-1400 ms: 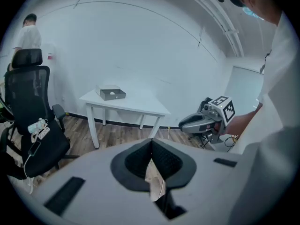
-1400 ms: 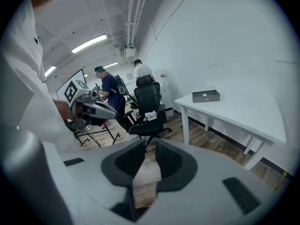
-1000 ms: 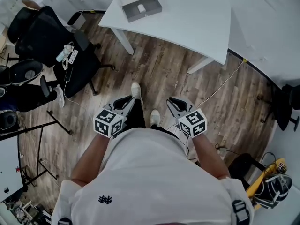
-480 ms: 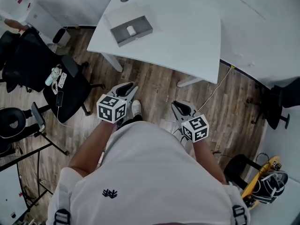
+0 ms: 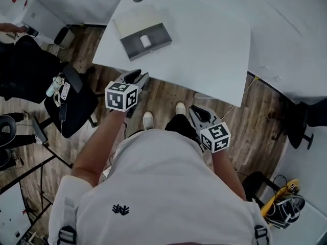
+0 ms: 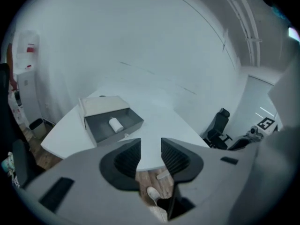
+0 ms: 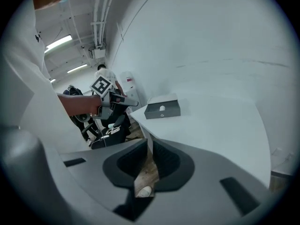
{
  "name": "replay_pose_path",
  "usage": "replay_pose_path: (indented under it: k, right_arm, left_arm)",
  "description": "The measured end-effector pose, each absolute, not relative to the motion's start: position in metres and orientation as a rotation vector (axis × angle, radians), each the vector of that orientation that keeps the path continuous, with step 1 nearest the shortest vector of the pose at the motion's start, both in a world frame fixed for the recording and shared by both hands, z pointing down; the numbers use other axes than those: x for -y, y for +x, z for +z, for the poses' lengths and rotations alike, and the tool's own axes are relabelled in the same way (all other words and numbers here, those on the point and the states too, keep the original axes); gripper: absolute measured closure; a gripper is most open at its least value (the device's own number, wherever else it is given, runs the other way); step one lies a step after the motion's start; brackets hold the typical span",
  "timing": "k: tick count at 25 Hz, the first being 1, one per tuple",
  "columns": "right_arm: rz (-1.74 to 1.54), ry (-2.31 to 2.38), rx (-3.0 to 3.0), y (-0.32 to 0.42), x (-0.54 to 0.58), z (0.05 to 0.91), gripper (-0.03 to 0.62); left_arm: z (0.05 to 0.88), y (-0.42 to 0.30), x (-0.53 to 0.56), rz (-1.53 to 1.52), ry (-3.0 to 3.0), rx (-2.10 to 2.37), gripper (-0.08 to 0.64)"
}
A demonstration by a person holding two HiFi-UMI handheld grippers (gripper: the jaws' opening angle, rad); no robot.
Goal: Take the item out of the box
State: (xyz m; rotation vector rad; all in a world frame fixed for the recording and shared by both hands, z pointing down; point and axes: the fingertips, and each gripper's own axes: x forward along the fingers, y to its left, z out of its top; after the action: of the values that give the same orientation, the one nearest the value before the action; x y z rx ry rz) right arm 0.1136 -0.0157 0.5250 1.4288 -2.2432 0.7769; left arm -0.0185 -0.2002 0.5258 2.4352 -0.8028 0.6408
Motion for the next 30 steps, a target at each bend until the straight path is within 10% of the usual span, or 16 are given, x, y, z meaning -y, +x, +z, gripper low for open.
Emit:
replay_pose_path:
  k: [30]
  right_arm:
    - [0.876,1.082,2.385,0.270,0.141,0.565,0.559]
  left_arm:
    - [0.651,-0.016,0.388,1.075,1.703,1.278,0.360]
